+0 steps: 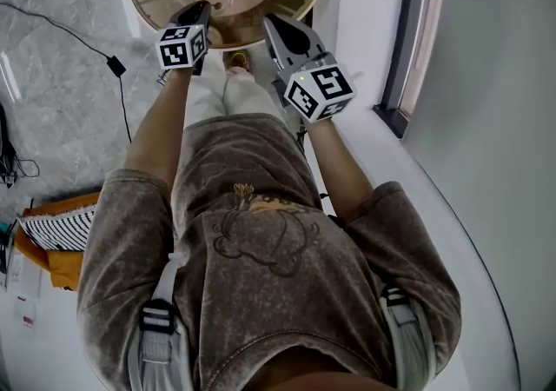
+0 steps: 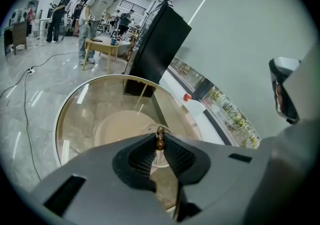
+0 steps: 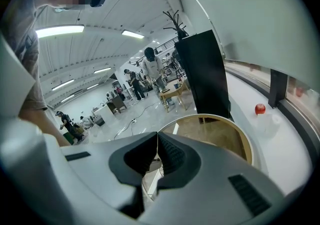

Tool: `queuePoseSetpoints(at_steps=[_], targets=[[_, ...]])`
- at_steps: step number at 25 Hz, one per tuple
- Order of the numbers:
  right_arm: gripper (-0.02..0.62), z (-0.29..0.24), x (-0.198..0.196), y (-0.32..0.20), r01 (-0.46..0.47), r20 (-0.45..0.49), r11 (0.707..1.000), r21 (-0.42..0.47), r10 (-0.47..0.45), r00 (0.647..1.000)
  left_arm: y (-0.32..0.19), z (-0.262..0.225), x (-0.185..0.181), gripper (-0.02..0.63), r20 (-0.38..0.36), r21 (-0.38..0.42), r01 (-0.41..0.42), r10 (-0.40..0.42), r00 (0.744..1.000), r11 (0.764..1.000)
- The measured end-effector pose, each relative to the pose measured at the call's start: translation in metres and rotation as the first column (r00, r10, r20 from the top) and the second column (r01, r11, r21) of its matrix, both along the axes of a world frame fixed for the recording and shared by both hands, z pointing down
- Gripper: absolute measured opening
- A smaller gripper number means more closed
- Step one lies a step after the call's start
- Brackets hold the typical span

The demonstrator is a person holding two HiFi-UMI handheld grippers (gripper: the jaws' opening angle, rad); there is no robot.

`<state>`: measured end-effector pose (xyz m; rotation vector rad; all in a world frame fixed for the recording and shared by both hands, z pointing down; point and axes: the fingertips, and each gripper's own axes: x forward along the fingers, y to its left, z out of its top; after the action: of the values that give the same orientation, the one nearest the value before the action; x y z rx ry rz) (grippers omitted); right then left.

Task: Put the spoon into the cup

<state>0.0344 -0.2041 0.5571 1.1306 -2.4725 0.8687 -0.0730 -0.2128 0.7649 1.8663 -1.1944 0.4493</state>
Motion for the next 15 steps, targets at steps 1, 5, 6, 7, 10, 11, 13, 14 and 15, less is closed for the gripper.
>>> queuePoseSetpoints(at_steps=[1, 5, 6, 7, 10, 11, 13, 14, 15], targets=[[0.020, 0.001, 0.000, 0.000, 0.002, -0.001, 1.000, -0.002, -0.002, 1.000, 0.000, 0.002, 0.001, 0.055, -0.002, -0.003, 0.000, 0.000, 1.000, 1.000], [0.020, 0.007, 0.000, 0.001, 0.004, -0.003, 1.000, -0.008, -0.004, 1.000, 0.003, 0.012, 0.005, 0.055, -0.002, -0.015, -0.001, 0.001, 1.000, 1.000], [0.020, 0.009, 0.000, 0.002, 0.005, -0.004, 1.000, -0.012, -0.005, 1.000, 0.004, 0.013, 0.007, 0.055, 0.000, -0.018, -0.003, 0.003, 1.000, 1.000], [0.020, 0.010, 0.000, 0.002, 0.007, -0.006, 1.000, -0.015, -0.007, 1.000, 0.005, 0.015, 0.008, 0.055, 0.003, -0.021, -0.005, 0.005, 1.000, 1.000], [0.020, 0.011, 0.000, 0.005, 0.014, -0.009, 1.000, -0.020, -0.014, 1.000, 0.008, 0.017, 0.011, 0.055, -0.001, -0.028, -0.011, 0.011, 1.000, 1.000], [0.020, 0.011, 0.001, 0.005, 0.015, -0.009, 1.000, -0.021, -0.015, 1.000, 0.009, 0.018, 0.012, 0.055, -0.005, -0.030, -0.013, 0.013, 1.000, 0.999], [0.020, 0.010, 0.001, 0.007, 0.017, -0.009, 1.000, -0.023, -0.018, 1.000, 0.010, 0.019, 0.012, 0.055, -0.004, -0.032, -0.015, 0.015, 1.000, 0.999], [0.020, 0.011, 0.002, 0.007, 0.019, -0.009, 1.000, -0.025, -0.019, 1.000, 0.009, 0.019, 0.011, 0.055, -0.001, -0.033, -0.015, 0.015, 1.000, 0.999], [0.020, 0.011, 0.002, 0.007, 0.020, -0.010, 0.999, -0.026, -0.020, 1.000, 0.009, 0.019, 0.011, 0.055, 0.002, -0.034, -0.014, 0.014, 1.000, 0.999]])
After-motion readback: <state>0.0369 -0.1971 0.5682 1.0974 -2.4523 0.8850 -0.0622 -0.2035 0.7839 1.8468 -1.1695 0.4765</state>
